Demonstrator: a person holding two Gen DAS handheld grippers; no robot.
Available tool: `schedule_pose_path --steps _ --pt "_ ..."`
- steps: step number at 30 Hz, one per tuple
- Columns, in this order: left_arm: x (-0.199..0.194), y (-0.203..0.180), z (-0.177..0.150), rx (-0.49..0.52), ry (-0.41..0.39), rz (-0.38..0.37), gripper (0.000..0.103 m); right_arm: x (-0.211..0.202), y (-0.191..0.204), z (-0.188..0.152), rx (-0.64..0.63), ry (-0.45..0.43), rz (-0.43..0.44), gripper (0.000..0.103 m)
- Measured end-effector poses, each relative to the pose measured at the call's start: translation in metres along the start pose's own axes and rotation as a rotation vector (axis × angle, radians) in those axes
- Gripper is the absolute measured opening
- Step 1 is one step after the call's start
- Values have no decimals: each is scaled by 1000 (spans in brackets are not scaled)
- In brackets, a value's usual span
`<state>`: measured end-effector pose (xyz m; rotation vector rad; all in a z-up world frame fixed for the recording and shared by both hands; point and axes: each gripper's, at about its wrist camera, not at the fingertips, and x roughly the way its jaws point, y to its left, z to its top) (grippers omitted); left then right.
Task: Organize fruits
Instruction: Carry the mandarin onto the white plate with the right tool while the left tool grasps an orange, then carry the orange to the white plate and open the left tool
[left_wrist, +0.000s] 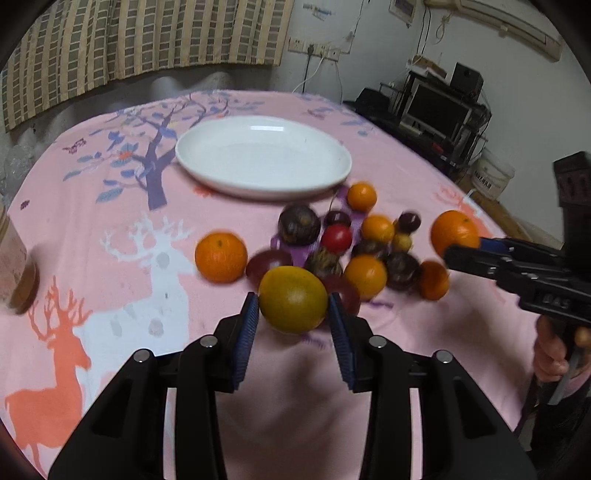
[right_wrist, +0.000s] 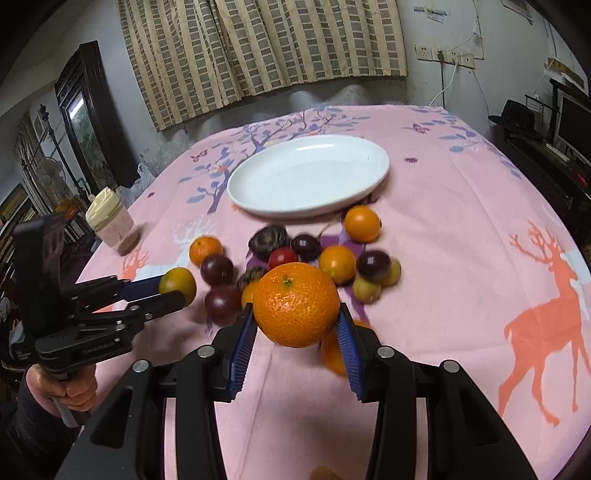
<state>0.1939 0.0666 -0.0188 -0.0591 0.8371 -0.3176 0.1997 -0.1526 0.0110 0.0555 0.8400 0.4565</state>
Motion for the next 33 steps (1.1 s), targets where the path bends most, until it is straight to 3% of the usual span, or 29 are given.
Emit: schedule_pose_path --steps 6,9,13,19,25,29,33 --pt "24 9 66 -2 -44 40 38 48 -6 67 -2 -22 -30 44" --pt "53 17 93 -8 -37 105 38 82 -7 93 -21 9 -57 44" --pt "93 31 123 -29 16 152 38 125 -6 115 -30 83 -71 44" --pt "131 45 140 -50 96 207 38 158 -4 120 -41 152 -71 45" --pt "126 53 132 -95 106 162 47 134 -9 124 -34 109 -41 53" --pt "83 60 119 -115 39 157 56 89 -18 125 11 14 -18 56" --pt "45 66 103 -119 -8 165 56 60 -22 115 43 -32 25 56"
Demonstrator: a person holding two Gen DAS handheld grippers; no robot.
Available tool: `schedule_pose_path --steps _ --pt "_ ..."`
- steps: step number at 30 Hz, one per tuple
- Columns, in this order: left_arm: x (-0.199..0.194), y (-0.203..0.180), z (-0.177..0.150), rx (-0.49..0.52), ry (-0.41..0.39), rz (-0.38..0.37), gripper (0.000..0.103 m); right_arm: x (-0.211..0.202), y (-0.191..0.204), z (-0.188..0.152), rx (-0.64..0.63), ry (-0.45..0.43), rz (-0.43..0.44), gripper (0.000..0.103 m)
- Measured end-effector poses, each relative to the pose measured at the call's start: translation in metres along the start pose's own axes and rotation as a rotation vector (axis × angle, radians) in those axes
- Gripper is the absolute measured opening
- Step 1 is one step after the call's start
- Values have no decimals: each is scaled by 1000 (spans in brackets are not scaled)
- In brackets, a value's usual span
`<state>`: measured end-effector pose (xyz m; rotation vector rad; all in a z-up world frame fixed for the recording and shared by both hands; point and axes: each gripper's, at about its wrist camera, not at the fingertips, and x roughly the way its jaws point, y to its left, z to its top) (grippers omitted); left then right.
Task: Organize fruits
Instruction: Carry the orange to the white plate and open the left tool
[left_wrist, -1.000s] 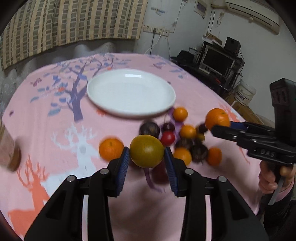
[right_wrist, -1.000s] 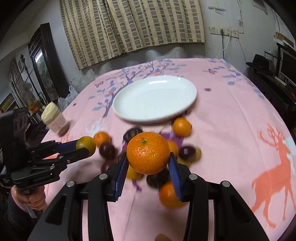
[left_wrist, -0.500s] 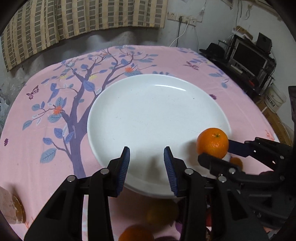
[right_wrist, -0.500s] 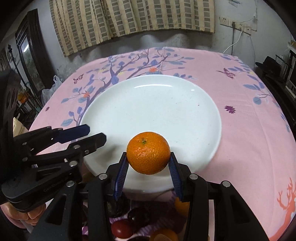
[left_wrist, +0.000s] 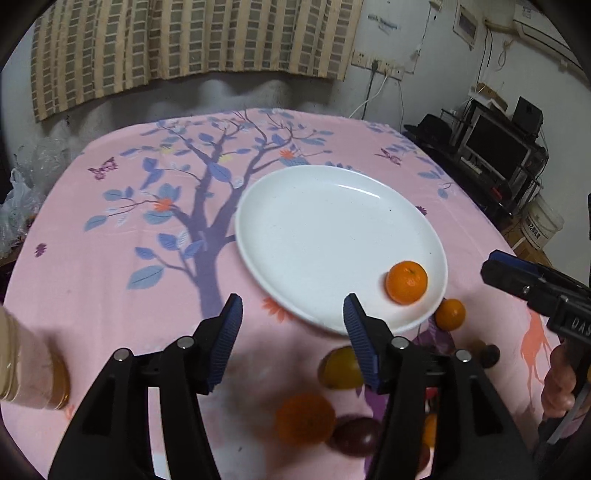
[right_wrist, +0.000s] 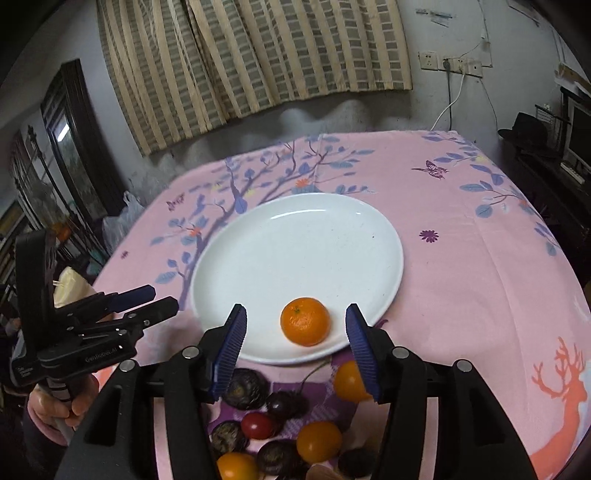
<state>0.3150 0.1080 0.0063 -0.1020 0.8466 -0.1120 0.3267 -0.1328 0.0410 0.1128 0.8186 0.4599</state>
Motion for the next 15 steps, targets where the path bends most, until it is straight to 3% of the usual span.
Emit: schedule_pose_path --steps 5,8,11,13,15 --pt "-2 -8 -48 147 76 -6 56 -17 8 -13 -18 -19 45 56" --pt "11 -12 -66 186 132 -3 57 -17 11 -13 -25 -21 44 56" --pt "15 -10 -66 169 135 -35 55 -16 10 -13 -21 -17 47 56" --pt "19 -5 -63 125 159 -109 45 -17 8 -13 -17 -19 46 56" --pt "21 1 -63 83 177 -153 41 -15 5 -12 -9 -17 47 56"
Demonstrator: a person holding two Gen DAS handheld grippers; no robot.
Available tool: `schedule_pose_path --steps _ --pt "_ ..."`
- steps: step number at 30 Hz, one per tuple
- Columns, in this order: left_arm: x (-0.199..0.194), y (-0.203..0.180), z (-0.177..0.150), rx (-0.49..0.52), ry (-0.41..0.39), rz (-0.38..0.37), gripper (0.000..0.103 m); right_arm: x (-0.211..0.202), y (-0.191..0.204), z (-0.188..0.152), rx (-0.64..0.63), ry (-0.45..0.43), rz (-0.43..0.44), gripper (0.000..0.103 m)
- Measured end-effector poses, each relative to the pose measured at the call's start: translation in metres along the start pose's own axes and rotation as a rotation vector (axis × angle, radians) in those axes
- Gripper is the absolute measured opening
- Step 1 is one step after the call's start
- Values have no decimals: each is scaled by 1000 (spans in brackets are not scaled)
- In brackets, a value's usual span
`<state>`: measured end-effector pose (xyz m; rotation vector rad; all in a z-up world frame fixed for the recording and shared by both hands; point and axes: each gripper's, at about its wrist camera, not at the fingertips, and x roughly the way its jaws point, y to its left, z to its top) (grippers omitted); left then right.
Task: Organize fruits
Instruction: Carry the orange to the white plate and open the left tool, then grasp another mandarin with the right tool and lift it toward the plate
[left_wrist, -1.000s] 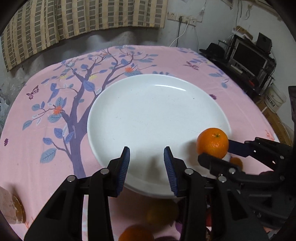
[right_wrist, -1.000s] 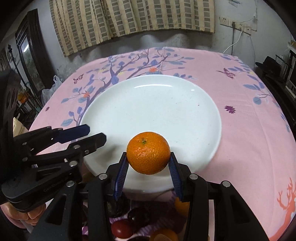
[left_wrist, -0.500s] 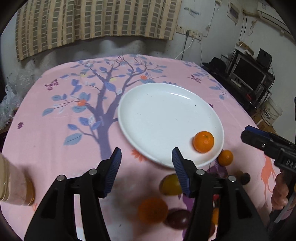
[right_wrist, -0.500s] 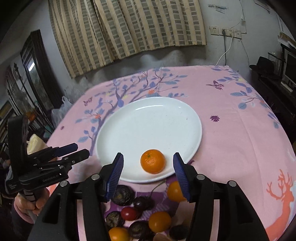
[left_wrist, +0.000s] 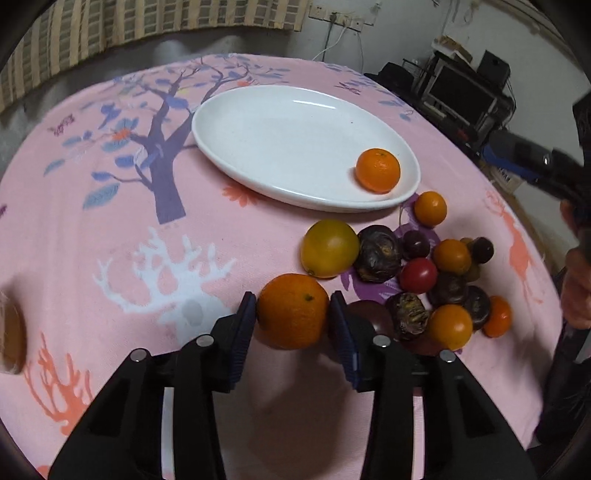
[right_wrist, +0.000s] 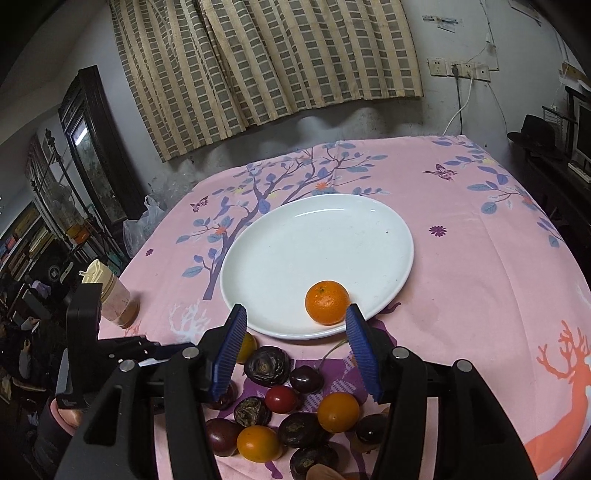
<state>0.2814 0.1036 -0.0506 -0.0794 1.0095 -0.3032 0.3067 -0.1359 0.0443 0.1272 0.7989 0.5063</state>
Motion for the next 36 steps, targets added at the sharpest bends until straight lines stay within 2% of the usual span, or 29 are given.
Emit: schedule_pose_path --steps 4,6,9,12,16,21,26,28,29,30,34,36 --pt "-1 7 3 -57 19 -38 39 3 -5 -1 12 6 -3 56" --pt "-9 7 12 -83 -23 -44 39 3 -5 -1 14 2 -4 56" --pt "-20 0 37 -68 -93 -24 39 3 -7 -1 22 -3 -7 56" --pt "-16 -14 64 -53 -114 -20 39 1 -10 -1 25 -8 -12 56" --pt "2 -29 95 -37 -123 -17 39 -3 -13 1 26 -22 -19 56" --pt "46 -40 126 -7 -81 60 39 -6 -19 1 38 -33 -20 56" --pt "78 -33 135 -35 -33 100 39 -12 -28 3 56 -51 -22 56" --pt "80 -32 137 -46 -22 118 42 -13 -30 4 61 -54 -21 56" --pt "78 -31 137 -69 -12 137 54 -13 -31 4 62 -55 -23 56" --pt "71 -29 137 -93 -19 169 72 -13 -32 3 63 -56 -25 56" --pt "16 -29 122 -122 -156 177 84 -9 -45 2 81 -49 -69 56" --pt "-15 -28 101 -138 -218 165 90 2 -54 0 98 -16 -96 56"
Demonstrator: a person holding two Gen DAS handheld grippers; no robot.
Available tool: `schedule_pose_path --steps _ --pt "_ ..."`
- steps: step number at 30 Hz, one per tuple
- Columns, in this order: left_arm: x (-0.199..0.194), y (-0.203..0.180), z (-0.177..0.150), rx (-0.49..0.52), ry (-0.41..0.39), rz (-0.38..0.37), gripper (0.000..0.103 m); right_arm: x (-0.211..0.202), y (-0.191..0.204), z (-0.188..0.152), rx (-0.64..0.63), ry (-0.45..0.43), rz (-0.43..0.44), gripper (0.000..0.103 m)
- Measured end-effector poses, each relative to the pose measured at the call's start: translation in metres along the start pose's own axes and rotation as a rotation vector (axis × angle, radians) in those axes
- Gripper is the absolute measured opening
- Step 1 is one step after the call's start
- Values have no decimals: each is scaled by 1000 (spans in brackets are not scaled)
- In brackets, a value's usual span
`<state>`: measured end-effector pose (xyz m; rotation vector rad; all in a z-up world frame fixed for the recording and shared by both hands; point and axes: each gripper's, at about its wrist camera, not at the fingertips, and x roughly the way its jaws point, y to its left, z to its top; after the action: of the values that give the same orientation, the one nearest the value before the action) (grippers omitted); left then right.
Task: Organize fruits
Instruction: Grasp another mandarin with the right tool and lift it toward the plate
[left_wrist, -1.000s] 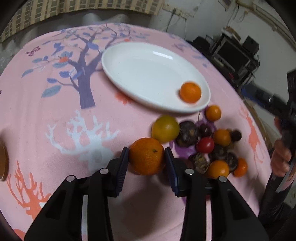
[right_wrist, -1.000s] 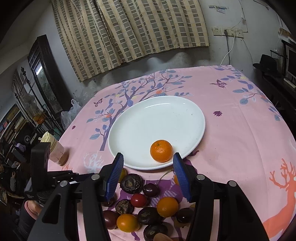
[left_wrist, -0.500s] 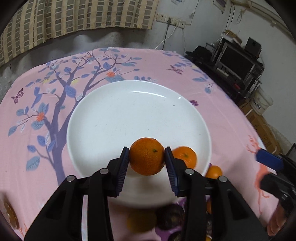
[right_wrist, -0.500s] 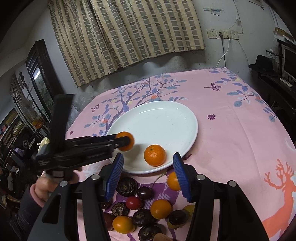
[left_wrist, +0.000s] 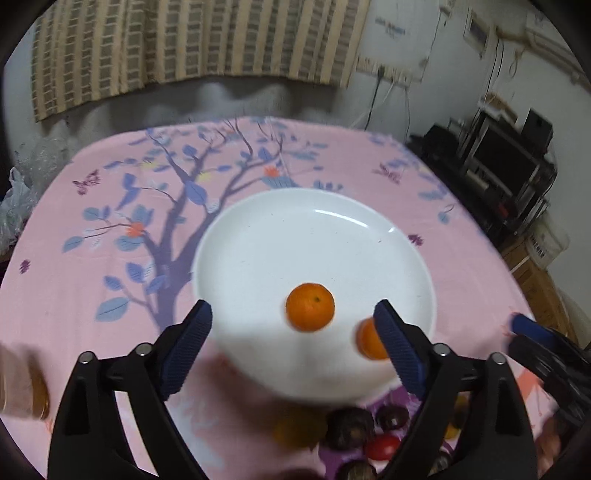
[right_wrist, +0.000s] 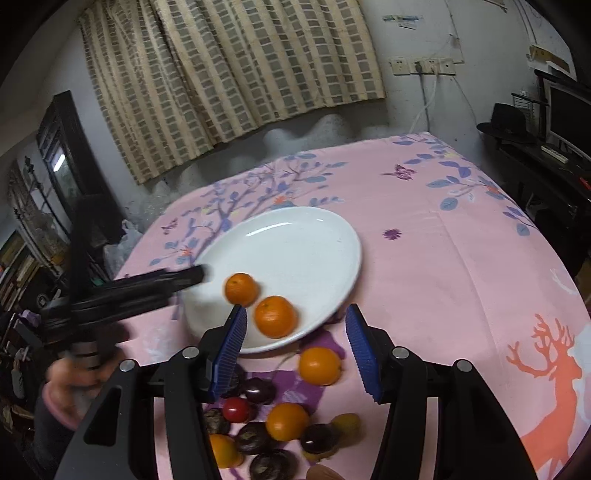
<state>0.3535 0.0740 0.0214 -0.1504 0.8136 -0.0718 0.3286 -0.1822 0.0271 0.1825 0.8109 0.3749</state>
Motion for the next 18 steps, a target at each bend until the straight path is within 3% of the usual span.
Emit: schedule_pose_path --steps 3,10,12,14,18 --pt "-30 14 -29 -17 -40 -4 90 26 -5 -8 -5 82 -17 55" --pt "-56 39 -78 -3 -14 -51 90 63 10 -27 -91 212 -60 52" --pt "-58 47 -89 5 -4 -38 90 70 11 -32 -101 237 -73 51" --pt "-60 56 -97 3 -1 -8 90 77 11 -35 -106 257 -86 41" --pt "-61 73 -99 -14 -4 39 78 70 6 -33 -69 241 -69 40"
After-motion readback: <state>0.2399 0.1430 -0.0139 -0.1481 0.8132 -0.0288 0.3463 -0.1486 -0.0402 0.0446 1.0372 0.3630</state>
